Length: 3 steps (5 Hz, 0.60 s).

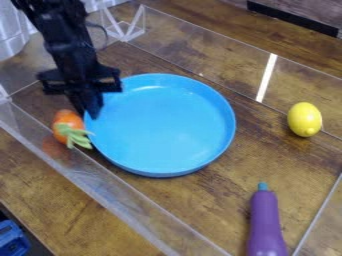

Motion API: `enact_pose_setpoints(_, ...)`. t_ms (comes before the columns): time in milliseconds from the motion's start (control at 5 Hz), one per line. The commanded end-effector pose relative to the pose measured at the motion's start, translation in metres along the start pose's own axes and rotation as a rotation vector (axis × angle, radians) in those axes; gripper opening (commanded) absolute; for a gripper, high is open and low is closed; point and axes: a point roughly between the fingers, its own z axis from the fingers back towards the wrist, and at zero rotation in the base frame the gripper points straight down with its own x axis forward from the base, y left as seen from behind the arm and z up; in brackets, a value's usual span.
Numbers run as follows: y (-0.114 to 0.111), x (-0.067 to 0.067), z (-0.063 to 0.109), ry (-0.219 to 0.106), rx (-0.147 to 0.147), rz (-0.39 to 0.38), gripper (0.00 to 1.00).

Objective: Move the carrot to the left side

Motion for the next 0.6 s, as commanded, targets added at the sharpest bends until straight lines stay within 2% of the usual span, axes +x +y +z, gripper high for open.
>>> enact_pose_setpoints(0, 0.018, 0.024, 0.044, -0.089, -0.014, 0.066, 0.0)
enact_pose_setpoints(200, 0.008, 0.017, 0.061, -0.075, -0.02, 0.111, 0.0)
enact_pose_setpoints(400, -0.013, 0.006, 0.061, -0.056, -0.019, 0.127, 0.0)
